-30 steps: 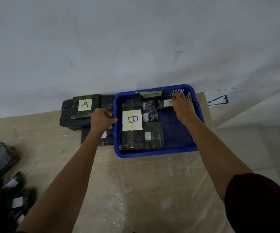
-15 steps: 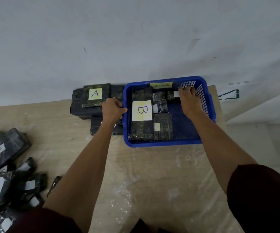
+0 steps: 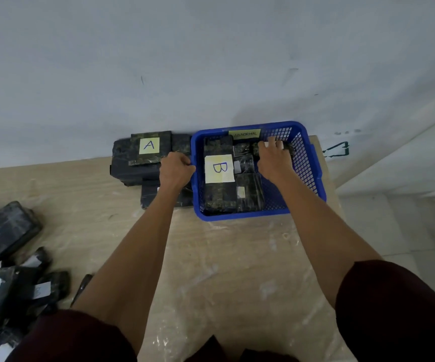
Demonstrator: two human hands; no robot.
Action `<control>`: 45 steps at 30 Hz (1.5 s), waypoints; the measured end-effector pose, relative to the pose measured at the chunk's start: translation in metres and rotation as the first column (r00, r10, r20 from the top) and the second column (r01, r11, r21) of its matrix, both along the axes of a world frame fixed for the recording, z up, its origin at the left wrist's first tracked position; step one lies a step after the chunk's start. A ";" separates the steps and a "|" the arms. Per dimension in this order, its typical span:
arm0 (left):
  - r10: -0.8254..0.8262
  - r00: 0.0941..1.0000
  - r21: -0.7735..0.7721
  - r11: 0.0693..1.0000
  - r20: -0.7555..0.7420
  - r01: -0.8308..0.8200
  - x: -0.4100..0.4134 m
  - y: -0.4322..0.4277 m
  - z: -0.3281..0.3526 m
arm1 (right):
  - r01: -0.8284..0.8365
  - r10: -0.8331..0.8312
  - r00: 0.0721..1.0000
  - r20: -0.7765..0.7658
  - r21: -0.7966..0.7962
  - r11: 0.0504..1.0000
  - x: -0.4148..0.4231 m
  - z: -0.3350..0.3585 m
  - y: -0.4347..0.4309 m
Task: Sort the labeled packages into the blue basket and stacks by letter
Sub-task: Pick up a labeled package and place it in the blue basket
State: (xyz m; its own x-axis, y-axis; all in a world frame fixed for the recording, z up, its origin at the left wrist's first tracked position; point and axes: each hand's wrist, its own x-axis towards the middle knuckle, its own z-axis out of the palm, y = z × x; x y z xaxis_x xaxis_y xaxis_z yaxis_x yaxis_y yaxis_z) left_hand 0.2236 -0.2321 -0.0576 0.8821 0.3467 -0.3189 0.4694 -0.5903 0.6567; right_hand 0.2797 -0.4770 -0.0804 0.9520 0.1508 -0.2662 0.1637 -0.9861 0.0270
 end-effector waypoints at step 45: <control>-0.270 0.955 -0.109 0.960 -0.125 0.257 -0.320 0.468 -0.005 | 0.653 -0.071 0.716 -0.695 0.630 0.419 -0.337 -0.004 0.522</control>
State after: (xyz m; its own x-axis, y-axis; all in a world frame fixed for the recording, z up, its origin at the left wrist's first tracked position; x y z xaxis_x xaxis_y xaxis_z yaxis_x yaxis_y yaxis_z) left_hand -0.0964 0.2354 -0.0626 0.8836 0.0719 -0.4627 0.3947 -0.6461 0.6532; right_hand -0.0571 0.0453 -0.0847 0.7143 0.2367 -0.6586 -0.5204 -0.4497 -0.7259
